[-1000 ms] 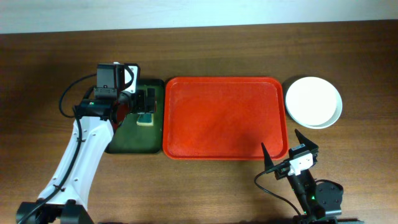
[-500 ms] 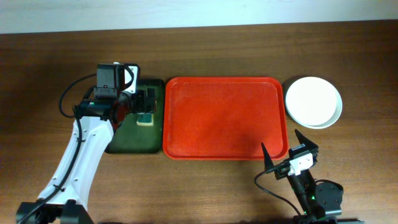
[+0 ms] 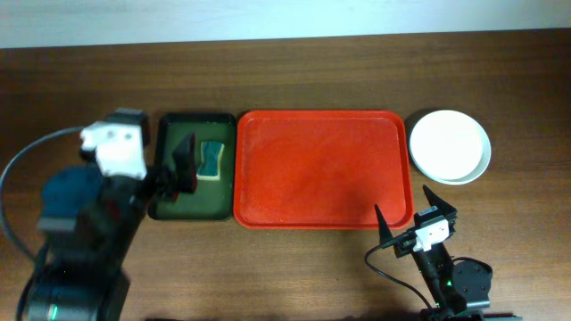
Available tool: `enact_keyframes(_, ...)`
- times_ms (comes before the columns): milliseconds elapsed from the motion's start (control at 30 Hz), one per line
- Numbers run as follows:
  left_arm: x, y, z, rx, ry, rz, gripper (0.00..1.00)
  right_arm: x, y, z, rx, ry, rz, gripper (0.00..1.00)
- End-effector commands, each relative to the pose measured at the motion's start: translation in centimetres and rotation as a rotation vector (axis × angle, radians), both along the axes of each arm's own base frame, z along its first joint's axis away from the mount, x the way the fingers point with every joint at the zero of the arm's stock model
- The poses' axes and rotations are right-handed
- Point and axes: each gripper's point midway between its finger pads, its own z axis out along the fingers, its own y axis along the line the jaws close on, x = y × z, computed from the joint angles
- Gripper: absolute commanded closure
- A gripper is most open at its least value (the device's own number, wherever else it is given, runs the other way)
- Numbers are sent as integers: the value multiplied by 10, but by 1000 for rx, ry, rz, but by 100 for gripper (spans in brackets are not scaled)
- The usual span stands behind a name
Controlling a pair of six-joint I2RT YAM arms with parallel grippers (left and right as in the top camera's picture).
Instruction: Clean dirty plates on tray and stack at the side
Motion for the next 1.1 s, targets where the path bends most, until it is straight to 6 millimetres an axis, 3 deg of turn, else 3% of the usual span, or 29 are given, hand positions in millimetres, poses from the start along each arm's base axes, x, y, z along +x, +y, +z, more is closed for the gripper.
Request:
enact_keyframes(0,-37,1,26,2,-105,-17,1,0,-1,-2,7,5,-4,2)
enact_keyframes(167,-92,7,32,-3,-157,-16,1,0,-1,-2,7,4,-4,1)
enact_keyframes(333,-126,11,23,-8,-202,-16,1,0,-1,-2,7,5,-4,2)
enact_keyframes(600,-142,13,-58,-12,-246,-16,0,0,-1,-2,7,4,-4,2)
enact_keyframes(667,-133,12,-79,-8,-203,-14,1,0,-1,-2,7,4,-4,2)
enact_keyframes(767,-125,11,-94,-5,-179,-14,0,0,-1,-2,7,4,-4,2)
enact_keyframes(833,-115,10,-80,-15,-266,-15,1,0,-1,-2,7,5,-4,2)
enact_keyframes(900,-104,7,-50,-34,-444,-25,1,0,-1,-2,7,4,-4,1)
enact_keyframes(1000,-102,6,-17,-56,-673,-31,1,0,-1,-2,7,4,-5,2)
enact_keyframes(1067,-104,6,-6,-67,-794,-29,1,0,-1,-2,7,4,-4,2)
